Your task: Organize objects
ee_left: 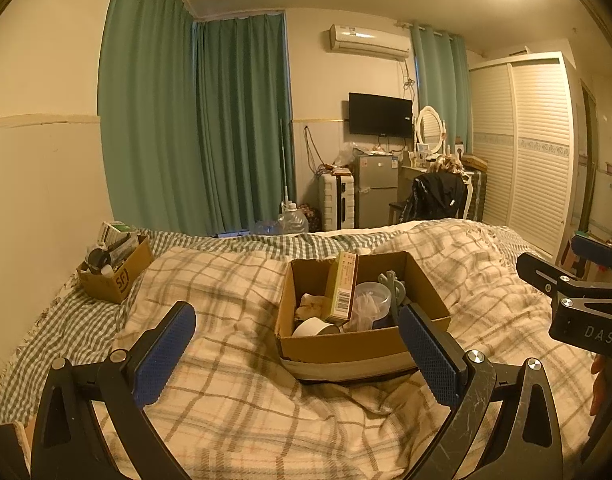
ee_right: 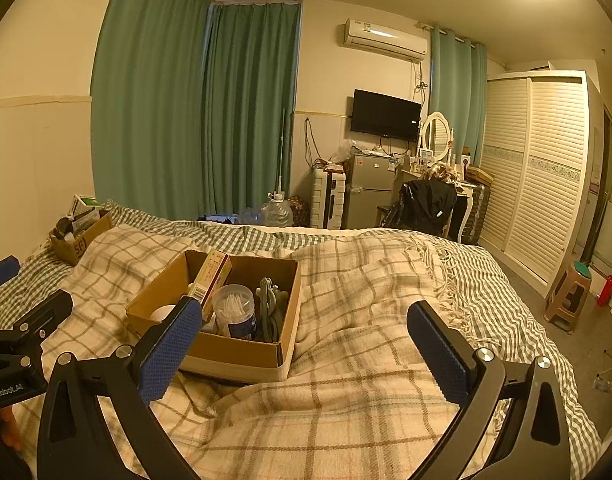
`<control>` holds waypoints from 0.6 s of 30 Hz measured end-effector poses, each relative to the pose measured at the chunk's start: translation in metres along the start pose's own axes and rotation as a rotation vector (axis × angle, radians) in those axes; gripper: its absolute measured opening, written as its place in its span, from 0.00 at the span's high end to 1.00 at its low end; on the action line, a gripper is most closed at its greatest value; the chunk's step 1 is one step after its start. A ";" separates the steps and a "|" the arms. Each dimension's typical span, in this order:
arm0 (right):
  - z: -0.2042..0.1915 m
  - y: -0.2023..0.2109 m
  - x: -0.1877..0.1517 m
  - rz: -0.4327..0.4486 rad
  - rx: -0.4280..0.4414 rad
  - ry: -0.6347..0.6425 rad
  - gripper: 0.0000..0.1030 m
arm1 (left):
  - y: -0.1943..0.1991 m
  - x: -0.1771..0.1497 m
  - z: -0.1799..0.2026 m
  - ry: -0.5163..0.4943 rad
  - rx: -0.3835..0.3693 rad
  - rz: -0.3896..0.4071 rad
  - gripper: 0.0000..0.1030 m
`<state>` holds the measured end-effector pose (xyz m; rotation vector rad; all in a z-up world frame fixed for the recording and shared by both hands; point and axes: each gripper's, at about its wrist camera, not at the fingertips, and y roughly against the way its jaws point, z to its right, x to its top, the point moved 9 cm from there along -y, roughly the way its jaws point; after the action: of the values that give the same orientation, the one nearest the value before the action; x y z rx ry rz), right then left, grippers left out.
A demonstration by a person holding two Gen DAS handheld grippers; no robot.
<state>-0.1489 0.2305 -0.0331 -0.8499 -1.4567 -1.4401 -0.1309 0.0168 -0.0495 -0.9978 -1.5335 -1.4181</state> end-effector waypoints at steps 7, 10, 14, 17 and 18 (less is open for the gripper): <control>0.000 -0.001 -0.001 -0.001 0.000 0.002 0.00 | 0.000 -0.001 -0.001 -0.001 0.004 -0.003 0.00; 0.000 -0.001 -0.002 -0.001 -0.003 0.002 0.00 | -0.001 -0.001 -0.001 -0.003 0.003 -0.004 0.00; -0.001 -0.001 -0.003 -0.001 -0.005 0.006 0.00 | -0.002 -0.002 -0.002 -0.004 0.007 -0.006 0.00; -0.001 -0.002 -0.004 -0.003 -0.004 0.007 0.00 | -0.003 -0.004 -0.003 -0.001 0.010 -0.015 0.00; -0.002 -0.001 -0.005 -0.004 -0.004 0.008 0.00 | -0.003 -0.004 -0.003 0.001 0.009 -0.015 0.00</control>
<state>-0.1483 0.2295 -0.0383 -0.8428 -1.4505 -1.4481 -0.1317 0.0131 -0.0545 -0.9819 -1.5479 -1.4206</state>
